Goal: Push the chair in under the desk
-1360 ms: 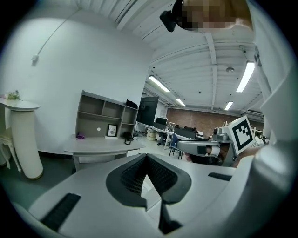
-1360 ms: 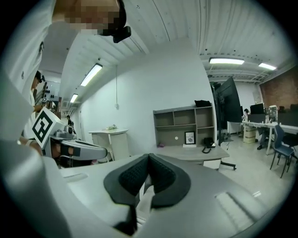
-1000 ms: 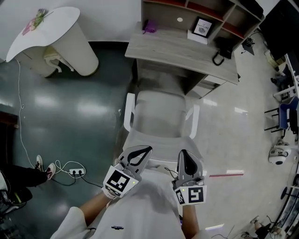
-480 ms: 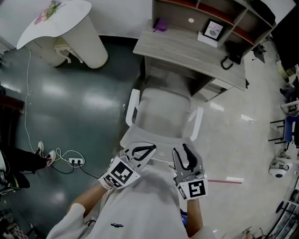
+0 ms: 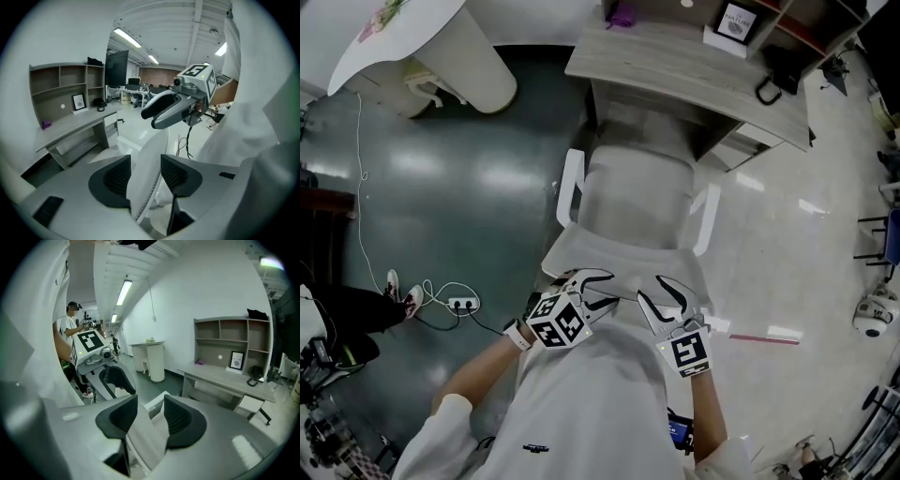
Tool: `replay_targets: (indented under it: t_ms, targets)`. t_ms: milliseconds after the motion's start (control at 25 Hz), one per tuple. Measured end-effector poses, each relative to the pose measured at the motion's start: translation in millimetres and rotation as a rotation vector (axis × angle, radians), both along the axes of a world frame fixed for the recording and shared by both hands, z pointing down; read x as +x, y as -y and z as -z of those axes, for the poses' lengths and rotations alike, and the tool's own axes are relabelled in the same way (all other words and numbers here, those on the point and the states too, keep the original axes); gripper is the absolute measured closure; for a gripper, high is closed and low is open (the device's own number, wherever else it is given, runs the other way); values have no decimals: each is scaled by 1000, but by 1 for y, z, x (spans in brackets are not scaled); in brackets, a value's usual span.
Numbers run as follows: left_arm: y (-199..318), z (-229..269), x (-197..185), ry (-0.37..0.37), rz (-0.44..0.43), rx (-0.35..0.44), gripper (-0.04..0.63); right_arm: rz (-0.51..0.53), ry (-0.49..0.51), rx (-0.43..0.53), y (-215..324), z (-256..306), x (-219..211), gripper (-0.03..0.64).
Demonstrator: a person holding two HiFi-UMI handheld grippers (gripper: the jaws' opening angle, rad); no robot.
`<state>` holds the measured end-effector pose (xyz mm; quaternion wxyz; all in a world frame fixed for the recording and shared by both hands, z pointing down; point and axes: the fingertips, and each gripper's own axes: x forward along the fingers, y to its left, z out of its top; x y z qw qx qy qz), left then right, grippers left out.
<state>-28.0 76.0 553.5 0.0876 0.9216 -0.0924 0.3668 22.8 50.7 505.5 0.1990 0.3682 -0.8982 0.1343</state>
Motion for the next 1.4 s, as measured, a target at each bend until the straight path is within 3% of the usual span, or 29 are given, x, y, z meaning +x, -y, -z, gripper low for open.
replay_targets:
  t_ms: [200, 360, 600, 720, 1080, 1400]
  targets:
    - [-19, -28, -2, 64, -69, -16, 399, 123, -118, -114, -29, -52, -3, 420]
    - [-22, -47, -5, 116, -89, 11, 399, 220, -234, -143, -48, -85, -4, 416]
    - [-23, -64, -6, 220, -119, 65, 428, 317, -467, -99, -60, -117, -2, 418]
    - [-24, -71, -8, 289, -150, 81, 462, 340, -576, -61, -60, -126, -1, 488]
    - [-22, -75, -7, 296, -151, 61, 462, 366, -590, -128, -59, -133, 0, 494]
    - [3, -76, 5, 292, -145, 86, 466, 341, -607, -69, -32, -134, 12, 494]
